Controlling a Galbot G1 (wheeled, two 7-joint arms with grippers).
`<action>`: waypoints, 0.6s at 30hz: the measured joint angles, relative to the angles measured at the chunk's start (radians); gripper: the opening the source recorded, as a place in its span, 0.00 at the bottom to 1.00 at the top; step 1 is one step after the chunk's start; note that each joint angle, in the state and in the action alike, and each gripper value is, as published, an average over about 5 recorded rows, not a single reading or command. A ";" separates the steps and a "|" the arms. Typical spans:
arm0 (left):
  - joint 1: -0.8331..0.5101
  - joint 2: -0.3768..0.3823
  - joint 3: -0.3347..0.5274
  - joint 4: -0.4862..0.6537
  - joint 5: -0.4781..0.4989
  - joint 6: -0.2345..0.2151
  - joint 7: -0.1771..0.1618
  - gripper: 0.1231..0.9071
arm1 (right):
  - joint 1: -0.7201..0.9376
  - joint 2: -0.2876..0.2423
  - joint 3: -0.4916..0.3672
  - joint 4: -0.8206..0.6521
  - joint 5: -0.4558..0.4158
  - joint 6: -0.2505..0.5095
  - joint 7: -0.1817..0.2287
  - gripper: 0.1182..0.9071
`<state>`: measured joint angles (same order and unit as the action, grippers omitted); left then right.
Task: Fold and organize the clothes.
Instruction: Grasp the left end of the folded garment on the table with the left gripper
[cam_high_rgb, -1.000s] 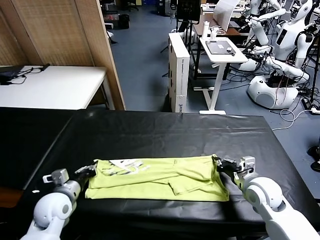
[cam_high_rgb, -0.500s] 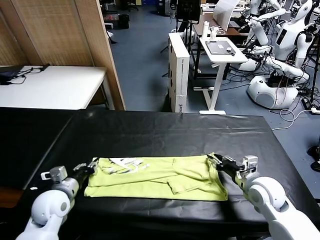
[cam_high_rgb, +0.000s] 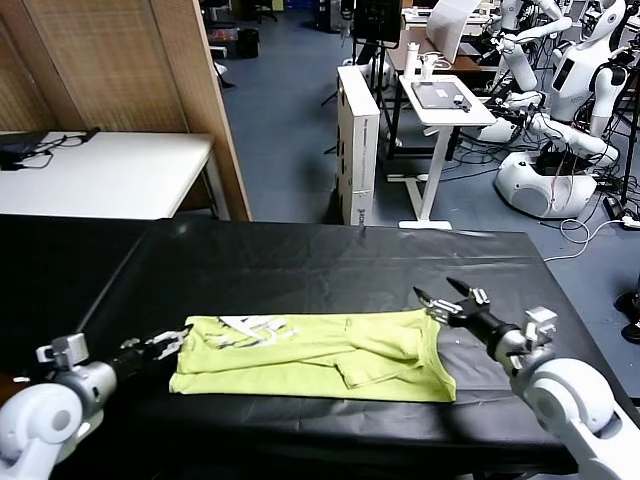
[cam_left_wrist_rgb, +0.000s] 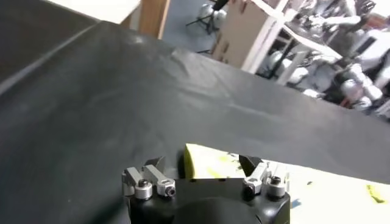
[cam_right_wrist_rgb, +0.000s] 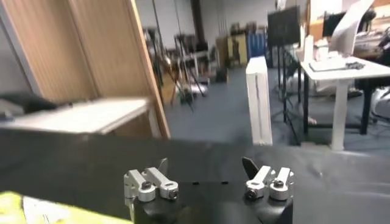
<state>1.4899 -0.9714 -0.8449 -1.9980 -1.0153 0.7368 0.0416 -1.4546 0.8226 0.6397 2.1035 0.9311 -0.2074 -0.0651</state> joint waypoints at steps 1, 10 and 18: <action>0.003 -0.003 0.000 0.004 0.008 0.000 0.008 1.00 | -0.019 0.001 0.016 0.009 0.002 0.002 -0.002 1.00; 0.017 -0.031 0.010 0.043 0.022 0.000 0.053 1.00 | -0.100 0.002 0.112 0.052 0.007 0.007 -0.001 1.00; 0.025 -0.052 0.017 0.063 0.027 -0.005 0.070 1.00 | -0.104 0.004 0.117 0.067 0.006 0.001 0.001 1.00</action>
<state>1.5145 -1.0237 -0.8276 -1.9354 -0.9888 0.7318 0.1114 -1.5581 0.8266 0.7568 2.1702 0.9368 -0.2066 -0.0637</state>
